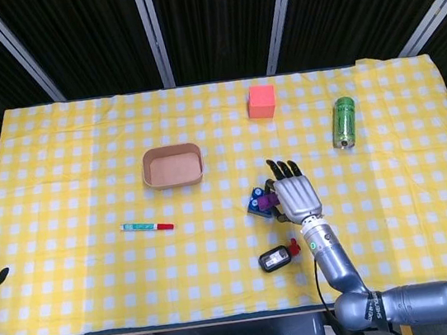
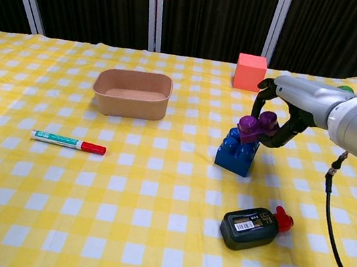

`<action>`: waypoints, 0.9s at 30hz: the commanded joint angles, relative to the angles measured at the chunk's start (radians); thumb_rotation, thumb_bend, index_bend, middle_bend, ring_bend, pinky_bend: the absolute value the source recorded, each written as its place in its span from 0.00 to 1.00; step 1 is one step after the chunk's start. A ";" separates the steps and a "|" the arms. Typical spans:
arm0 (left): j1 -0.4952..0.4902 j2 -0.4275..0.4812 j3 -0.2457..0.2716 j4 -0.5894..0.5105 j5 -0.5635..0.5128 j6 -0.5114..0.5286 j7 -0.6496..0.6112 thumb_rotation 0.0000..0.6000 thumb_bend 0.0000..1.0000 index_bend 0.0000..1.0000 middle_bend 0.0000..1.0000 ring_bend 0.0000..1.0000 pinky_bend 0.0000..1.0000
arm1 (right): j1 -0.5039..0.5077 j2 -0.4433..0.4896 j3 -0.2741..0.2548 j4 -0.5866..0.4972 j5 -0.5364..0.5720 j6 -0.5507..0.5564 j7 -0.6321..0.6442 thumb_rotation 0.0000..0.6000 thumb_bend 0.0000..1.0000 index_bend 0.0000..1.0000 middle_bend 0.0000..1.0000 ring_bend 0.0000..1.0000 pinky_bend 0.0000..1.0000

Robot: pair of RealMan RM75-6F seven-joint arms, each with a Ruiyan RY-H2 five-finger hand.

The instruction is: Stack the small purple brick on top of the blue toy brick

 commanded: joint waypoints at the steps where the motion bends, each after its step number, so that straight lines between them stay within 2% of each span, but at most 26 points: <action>1: 0.000 0.000 0.000 0.000 0.000 -0.001 0.000 1.00 0.21 0.26 0.09 0.00 0.05 | -0.002 -0.006 0.003 0.006 -0.001 -0.001 0.004 1.00 0.50 0.59 0.00 0.00 0.00; 14: -0.003 0.007 0.000 0.008 0.000 -0.018 -0.039 1.00 0.21 0.26 0.09 0.00 0.05 | 0.001 -0.086 0.035 0.045 0.036 0.015 0.006 1.00 0.50 0.59 0.00 0.00 0.00; 27: -0.005 0.008 -0.002 0.019 -0.002 -0.024 -0.060 1.00 0.21 0.26 0.09 0.00 0.05 | -0.005 -0.118 0.064 0.102 0.041 -0.011 0.043 1.00 0.50 0.59 0.00 0.00 0.00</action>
